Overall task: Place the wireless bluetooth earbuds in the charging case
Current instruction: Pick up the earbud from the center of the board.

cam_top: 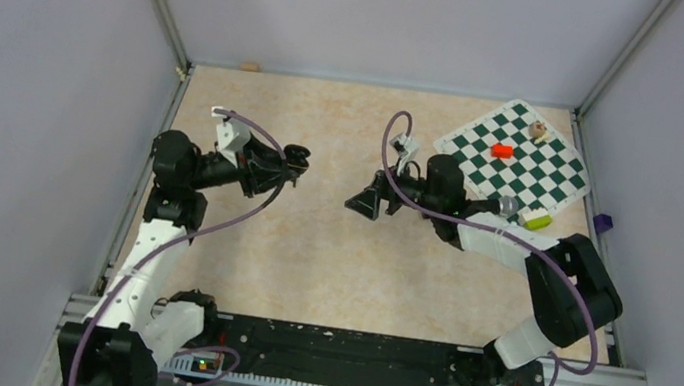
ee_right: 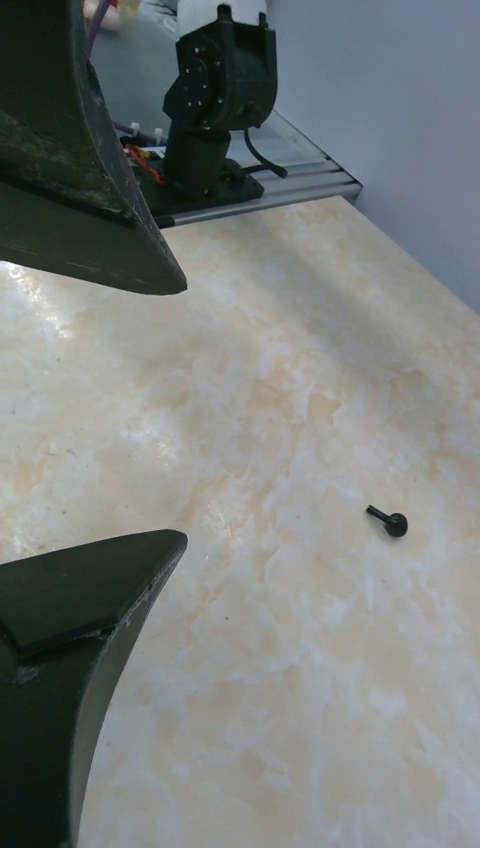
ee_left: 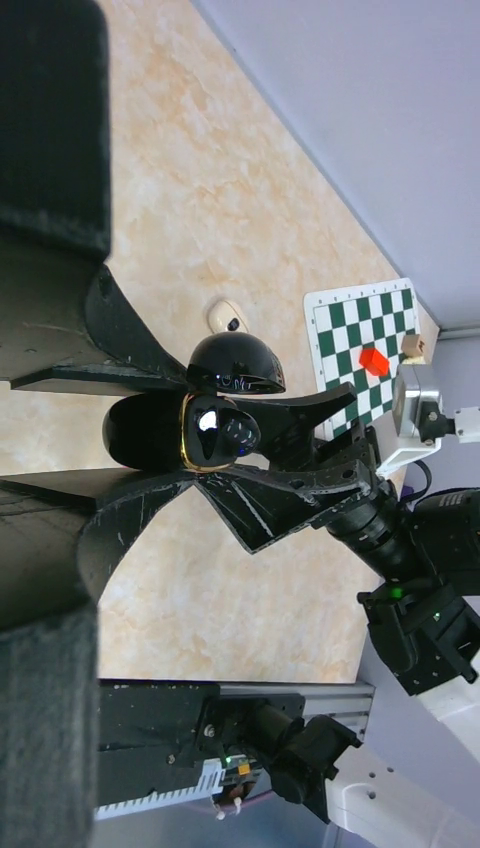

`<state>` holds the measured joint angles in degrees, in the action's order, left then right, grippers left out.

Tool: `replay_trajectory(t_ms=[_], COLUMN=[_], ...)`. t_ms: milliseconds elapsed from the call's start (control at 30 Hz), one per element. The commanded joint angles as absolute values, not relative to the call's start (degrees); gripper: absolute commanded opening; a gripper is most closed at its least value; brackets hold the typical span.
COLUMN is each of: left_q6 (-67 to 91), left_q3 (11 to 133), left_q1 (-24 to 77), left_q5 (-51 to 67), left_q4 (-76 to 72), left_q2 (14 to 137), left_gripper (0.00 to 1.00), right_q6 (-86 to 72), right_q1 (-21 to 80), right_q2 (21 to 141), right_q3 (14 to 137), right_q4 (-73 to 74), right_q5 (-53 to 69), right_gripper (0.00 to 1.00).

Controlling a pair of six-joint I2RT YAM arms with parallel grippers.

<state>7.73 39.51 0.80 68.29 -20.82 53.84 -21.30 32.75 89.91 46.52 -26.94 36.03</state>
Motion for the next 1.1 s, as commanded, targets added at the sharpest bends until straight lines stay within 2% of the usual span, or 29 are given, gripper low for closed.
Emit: replay_trajectory(t_ms=[0,133,200,367,533,700,1067], left_q6=[3.28,-18.37,-20.47,-18.35,-7.95,-7.06,-6.21], left_q3=[43.68,52.42,54.06,51.59,44.15,41.93,39.95], left_q1=[-1.46,-4.21,-6.80,-10.36,-12.42,-14.11,-15.24], left_q5=[69.35,71.54,74.26,77.22,76.89,77.77,78.23], left_q4=[-14.92,11.74,16.29,14.28,-2.05,-3.38,-5.97], left_q2=[52.49,53.32,53.66,52.45,48.24,46.54,46.89], left_gripper=[0.00,0.00,0.00,0.00,0.00,0.00,0.00], right_q6=[-20.99,-17.68,-15.77,-4.61,-3.42,-3.44,-10.02], right_q1=[32.39,32.40,32.92,35.84,36.59,38.54,42.00], right_q2=[88.15,86.54,87.63,97.84,112.64,124.97,142.06], right_q3=[48.19,48.17,49.64,63.41,82.42,99.53,120.08], right_q4=[-29.38,-27.81,-26.21,-13.57,-2.26,7.94,18.44], right_q5=[37.57,35.33,34.02,30.64,31.94,31.23,27.17], right_gripper=[0.85,0.81,0.78,0.76,0.67,0.60,0.52])
